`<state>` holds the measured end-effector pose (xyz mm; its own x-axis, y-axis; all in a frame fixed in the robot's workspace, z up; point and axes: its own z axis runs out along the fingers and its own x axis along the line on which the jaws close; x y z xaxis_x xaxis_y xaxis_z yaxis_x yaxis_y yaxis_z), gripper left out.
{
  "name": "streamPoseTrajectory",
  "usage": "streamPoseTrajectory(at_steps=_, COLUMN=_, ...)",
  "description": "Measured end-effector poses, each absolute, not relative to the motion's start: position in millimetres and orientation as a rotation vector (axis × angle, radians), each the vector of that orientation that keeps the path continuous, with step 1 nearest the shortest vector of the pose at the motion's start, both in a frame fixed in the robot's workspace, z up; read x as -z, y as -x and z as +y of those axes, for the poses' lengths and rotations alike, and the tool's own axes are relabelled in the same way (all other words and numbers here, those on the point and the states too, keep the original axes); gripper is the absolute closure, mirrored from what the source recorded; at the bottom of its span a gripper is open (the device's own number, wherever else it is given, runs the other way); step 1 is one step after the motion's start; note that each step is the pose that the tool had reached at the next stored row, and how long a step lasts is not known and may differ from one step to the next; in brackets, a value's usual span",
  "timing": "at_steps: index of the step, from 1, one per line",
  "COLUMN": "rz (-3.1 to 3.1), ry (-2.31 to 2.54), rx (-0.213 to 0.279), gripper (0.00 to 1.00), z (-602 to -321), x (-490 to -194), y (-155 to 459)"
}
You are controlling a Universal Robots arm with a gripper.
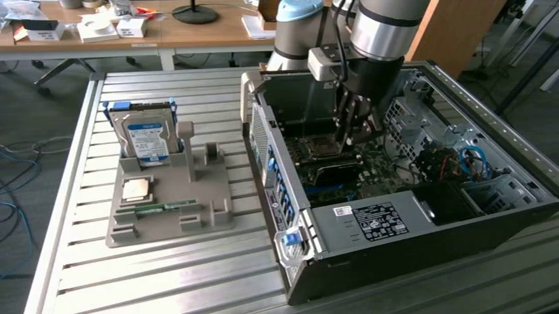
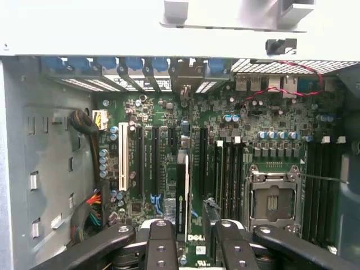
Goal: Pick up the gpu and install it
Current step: 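Insert the gpu into the slot, then press down on the gpu until it lock into place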
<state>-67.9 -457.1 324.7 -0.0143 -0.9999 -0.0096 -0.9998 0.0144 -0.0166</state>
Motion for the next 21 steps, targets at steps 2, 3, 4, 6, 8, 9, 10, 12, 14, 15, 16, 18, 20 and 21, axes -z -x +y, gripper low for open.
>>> streamPoseTrajectory(at_steps=2, rz=2.224, ry=2.192, rx=0.007, gripper=0.67, z=-457.1, x=-324.9, y=67.9)
streamPoseTrajectory(at_steps=3, rz=2.224, ry=2.192, rx=0.007, gripper=0.67, z=-457.1, x=-325.0, y=67.9)
streamPoseTrajectory(at_steps=4, rz=2.224, ry=2.192, rx=0.007, gripper=0.67, z=-457.1, x=-325.0, y=67.9)
streamPoseTrajectory(at_steps=6, rz=2.224, ry=2.192, rx=0.007, gripper=0.67, z=-457.1, x=-325.0, y=67.9)
streamPoseTrajectory(at_steps=8, rz=2.224, ry=2.192, rx=0.007, gripper=0.67, z=-457.1, x=-325.0, y=67.9)
streamPoseTrajectory(at_steps=9, rz=2.224, ry=2.192, rx=0.007, gripper=0.67, z=-457.1, x=-325.0, y=67.9)
streamPoseTrajectory(at_steps=10, rz=2.224, ry=2.192, rx=0.007, gripper=0.67, z=-457.1, x=-325.0, y=67.9)
streamPoseTrajectory(at_steps=12, rz=2.224, ry=2.192, rx=0.007, gripper=0.67, z=-457.1, x=-325.0, y=67.9)
streamPoseTrajectory(at_steps=14, rz=2.224, ry=2.192, rx=0.007, gripper=0.68, z=-457.1, x=-325.0, y=67.9)
streamPoseTrajectory(at_steps=15, rz=2.224, ry=2.192, rx=0.007, gripper=0.68, z=-457.1, x=-325.0, y=67.9)
streamPoseTrajectory(at_steps=16, rz=2.224, ry=2.192, rx=0.007, gripper=0.75, z=-457.1, x=-325.0, y=67.9)
streamPoseTrajectory(at_steps=18, rz=2.224, ry=2.192, rx=0.007, gripper=0.87, z=-457.1, x=-325.0, y=67.9)
streamPoseTrajectory(at_steps=20, rz=2.224, ry=2.192, rx=0.007, gripper=0.89, z=-457.1, x=-325.0, y=67.9)
streamPoseTrajectory(at_steps=21, rz=2.224, ry=2.192, rx=0.007, gripper=0.89, z=-457.1, x=-325.0, y=67.9)
